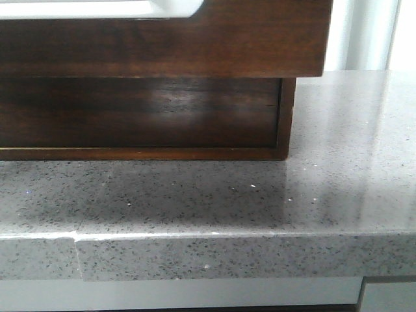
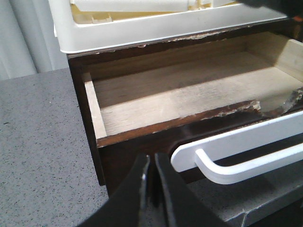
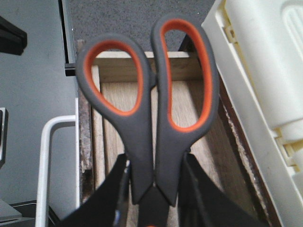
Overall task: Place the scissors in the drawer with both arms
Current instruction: 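Lower the scissors into the drawer and open the right gripper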
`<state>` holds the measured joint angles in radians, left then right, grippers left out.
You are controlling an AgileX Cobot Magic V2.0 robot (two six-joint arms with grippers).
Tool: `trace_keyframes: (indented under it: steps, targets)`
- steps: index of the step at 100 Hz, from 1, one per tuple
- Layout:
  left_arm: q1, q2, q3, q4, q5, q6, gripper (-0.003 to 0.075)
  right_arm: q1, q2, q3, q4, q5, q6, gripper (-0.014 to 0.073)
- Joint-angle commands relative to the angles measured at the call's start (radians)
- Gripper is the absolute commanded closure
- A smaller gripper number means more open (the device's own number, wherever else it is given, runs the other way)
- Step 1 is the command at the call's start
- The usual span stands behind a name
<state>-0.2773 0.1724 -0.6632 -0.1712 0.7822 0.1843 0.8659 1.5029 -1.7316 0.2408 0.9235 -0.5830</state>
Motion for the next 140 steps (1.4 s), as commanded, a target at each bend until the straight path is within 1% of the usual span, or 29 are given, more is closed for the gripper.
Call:
trace_keyframes:
  steps: [1, 25, 54, 60, 63, 70, 82, 89, 95, 102, 114, 120, 126, 128, 132, 133, 140]
  targets:
    - [-0.005, 0.016, -0.032, -0.02, -0.072, 0.0, 0.074, 0.001, -0.007, -0.036, 0.01, -0.08, -0.036, 0.0667]
    - [-0.005, 0.016, -0.032, -0.02, -0.072, 0.0, 0.074, 0.001, 0.065, -0.036, -0.008, -0.086, -0.044, 0.0667]
    - [-0.005, 0.016, -0.032, -0.021, -0.07, 0.0, 0.074, 0.001, 0.107, -0.036, -0.03, -0.098, -0.044, 0.0666]
    - [-0.005, 0.016, -0.032, -0.027, -0.07, 0.0, 0.074, 0.001, 0.111, -0.036, -0.031, -0.096, -0.044, 0.0645]
    - [-0.005, 0.016, -0.032, -0.027, -0.07, 0.0, 0.074, 0.001, 0.114, -0.036, -0.035, -0.096, -0.044, 0.0625]
    - [-0.005, 0.016, -0.032, -0.027, -0.07, 0.0, 0.074, 0.001, 0.121, -0.036, -0.036, -0.098, -0.044, 0.0548]
    - [-0.005, 0.016, -0.032, -0.033, -0.07, 0.0, 0.074, -0.003, 0.123, -0.036, -0.036, -0.12, -0.044, 0.0353]
    - [-0.005, 0.016, -0.032, -0.048, -0.07, 0.0, 0.074, -0.007, 0.123, -0.036, -0.036, -0.143, -0.042, 0.0256]
    - [-0.005, 0.016, -0.032, -0.065, -0.07, 0.0, 0.074, -0.01, 0.121, -0.036, -0.036, -0.153, -0.042, 0.0194]
    - [-0.005, 0.016, -0.032, -0.073, -0.07, 0.0, 0.074, -0.01, 0.121, -0.036, -0.036, -0.155, -0.042, 0.017]
    - [-0.005, 0.016, -0.032, -0.073, -0.07, 0.0, 0.074, -0.01, 0.096, -0.036, -0.032, -0.104, -0.042, 0.0179]
    - [-0.005, 0.016, -0.032, -0.073, -0.07, 0.0, 0.074, -0.01, 0.073, -0.036, -0.015, -0.07, -0.042, 0.023]
    - [-0.005, 0.016, -0.032, -0.073, -0.07, 0.0, 0.074, -0.01, 0.047, -0.036, 0.012, -0.03, -0.042, 0.0321]
    - [-0.005, 0.016, -0.032, -0.073, -0.07, 0.0, 0.074, -0.01, 0.032, -0.036, 0.019, -0.017, -0.042, 0.0379]
    - [-0.005, 0.016, -0.032, -0.073, -0.07, 0.0, 0.074, -0.01, 0.012, -0.036, 0.031, 0.0, -0.042, 0.0459]
    - [-0.005, 0.016, -0.032, -0.073, -0.07, 0.0, 0.074, -0.01, 0.008, -0.036, 0.037, 0.005, -0.042, 0.0489]
    - [-0.005, 0.016, -0.032, -0.073, -0.07, 0.0, 0.074, -0.01, -0.037, -0.033, 0.058, 0.014, -0.016, 0.0613]
